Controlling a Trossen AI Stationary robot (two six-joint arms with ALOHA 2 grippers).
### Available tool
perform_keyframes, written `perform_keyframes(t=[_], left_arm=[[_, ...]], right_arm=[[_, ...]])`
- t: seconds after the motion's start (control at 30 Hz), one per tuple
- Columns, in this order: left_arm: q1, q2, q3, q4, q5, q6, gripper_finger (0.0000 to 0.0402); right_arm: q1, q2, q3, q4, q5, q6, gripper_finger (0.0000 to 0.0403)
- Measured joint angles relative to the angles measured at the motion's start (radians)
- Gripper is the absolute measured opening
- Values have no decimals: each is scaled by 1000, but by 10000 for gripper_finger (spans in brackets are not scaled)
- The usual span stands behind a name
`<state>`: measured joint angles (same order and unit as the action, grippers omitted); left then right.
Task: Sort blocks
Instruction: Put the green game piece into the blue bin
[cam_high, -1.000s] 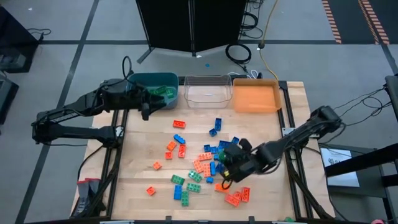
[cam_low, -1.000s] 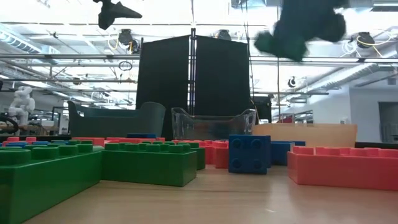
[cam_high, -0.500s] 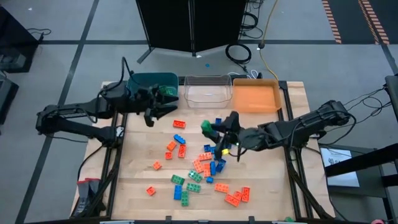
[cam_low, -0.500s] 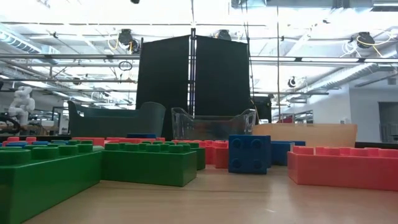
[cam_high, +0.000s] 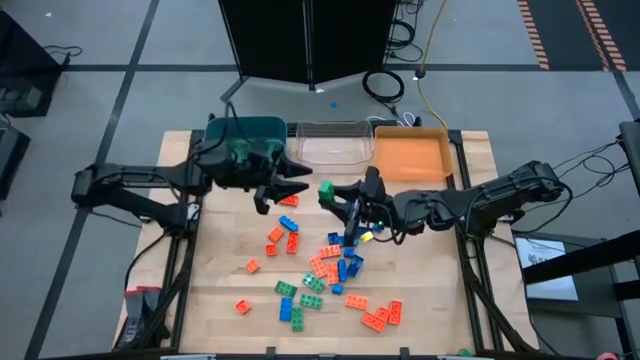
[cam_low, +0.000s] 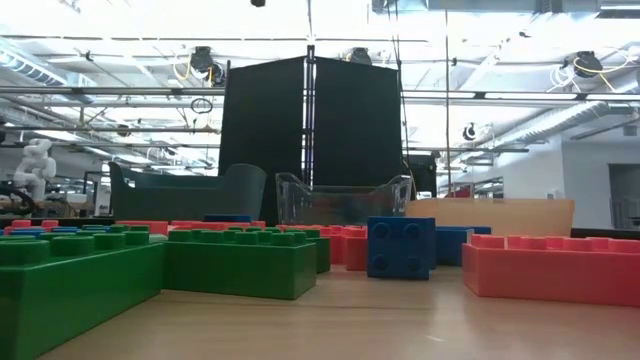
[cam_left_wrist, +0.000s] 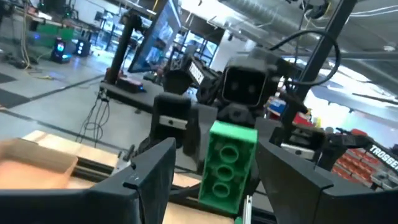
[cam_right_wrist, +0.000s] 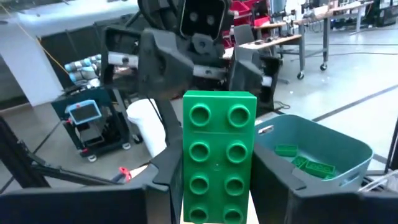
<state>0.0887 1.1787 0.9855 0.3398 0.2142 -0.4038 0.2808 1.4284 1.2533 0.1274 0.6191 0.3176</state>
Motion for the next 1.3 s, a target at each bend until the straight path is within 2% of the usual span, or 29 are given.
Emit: perform_keyframes(t=[0.3, 0.57, 0.73, 1.13, 1.3], left_arm=[[-10, 67, 0, 122, 32, -7, 228], [-32, 104, 0, 134, 40, -8, 228], [-33, 104, 0, 185, 40, -7, 228], [-33, 104, 0, 194, 40, 1, 228], [-33, 104, 0, 194, 39, 28, 228]], right_arm=[[0, 0, 0, 10, 0, -28, 120], [-18, 0, 0, 27, -47, -45, 120], [-20, 0, 0, 25, -49, -44, 120], [-20, 0, 0, 20, -53, -42, 120], [-31, 0, 0, 24, -100, -30, 120]])
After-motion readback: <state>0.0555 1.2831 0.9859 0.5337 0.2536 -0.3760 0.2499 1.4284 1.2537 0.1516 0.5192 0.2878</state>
